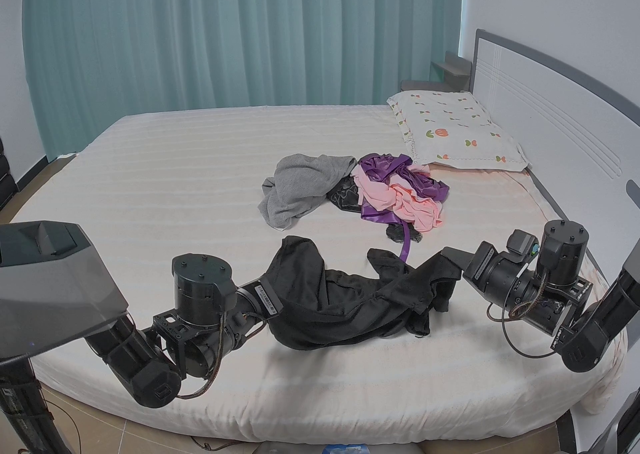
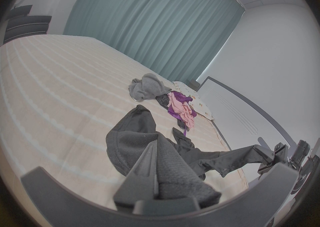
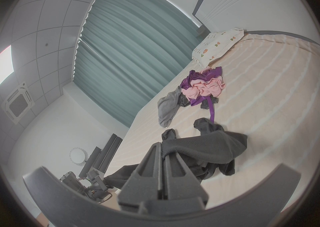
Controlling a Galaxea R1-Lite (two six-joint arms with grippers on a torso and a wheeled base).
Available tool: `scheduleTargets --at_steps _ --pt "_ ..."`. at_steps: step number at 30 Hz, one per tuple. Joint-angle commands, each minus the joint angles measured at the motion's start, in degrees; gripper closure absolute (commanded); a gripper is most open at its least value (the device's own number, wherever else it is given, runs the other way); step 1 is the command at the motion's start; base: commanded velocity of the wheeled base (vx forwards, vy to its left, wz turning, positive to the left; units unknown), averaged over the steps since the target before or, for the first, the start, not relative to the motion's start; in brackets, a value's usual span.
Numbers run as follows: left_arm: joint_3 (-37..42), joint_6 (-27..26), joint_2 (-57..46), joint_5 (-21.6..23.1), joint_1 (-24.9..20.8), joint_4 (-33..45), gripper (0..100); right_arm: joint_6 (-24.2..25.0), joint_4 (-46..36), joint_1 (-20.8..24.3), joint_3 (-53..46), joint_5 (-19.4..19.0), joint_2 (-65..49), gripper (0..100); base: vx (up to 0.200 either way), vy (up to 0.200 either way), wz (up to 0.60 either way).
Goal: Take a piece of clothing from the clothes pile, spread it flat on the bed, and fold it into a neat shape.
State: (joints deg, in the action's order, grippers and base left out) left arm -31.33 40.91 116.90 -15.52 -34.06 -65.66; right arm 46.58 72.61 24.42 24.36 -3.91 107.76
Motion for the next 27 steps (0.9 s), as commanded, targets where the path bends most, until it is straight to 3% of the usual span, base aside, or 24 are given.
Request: scheduleTargets --at_steps 1,7,17,27 --pt "0.13 0.05 1.14 0.05 -0.30 -0.08 100 0.00 -0.01 0.19 -0.36 0.05 0.16 100 -0.200 0.000 0.00" --pt "-0.57 3.65 0.79 0.40 -0.22 -0.08 100 0.00 -0.01 0.46 -0.63 -0.04 1.13 100 -0.033 0.000 0.00" --pt "0.39 4.00 0.53 0.31 -0.22 -1.14 100 -0.09 0.52 1.33 -0.63 0.57 2.71 100 0.000 0.000 0.00" --pt "0.48 3.82 0.35 0.40 0.49 -1.05 100 -0.09 0.69 1.51 -0.54 0.75 3.33 100 0.000 0.200 0.00"
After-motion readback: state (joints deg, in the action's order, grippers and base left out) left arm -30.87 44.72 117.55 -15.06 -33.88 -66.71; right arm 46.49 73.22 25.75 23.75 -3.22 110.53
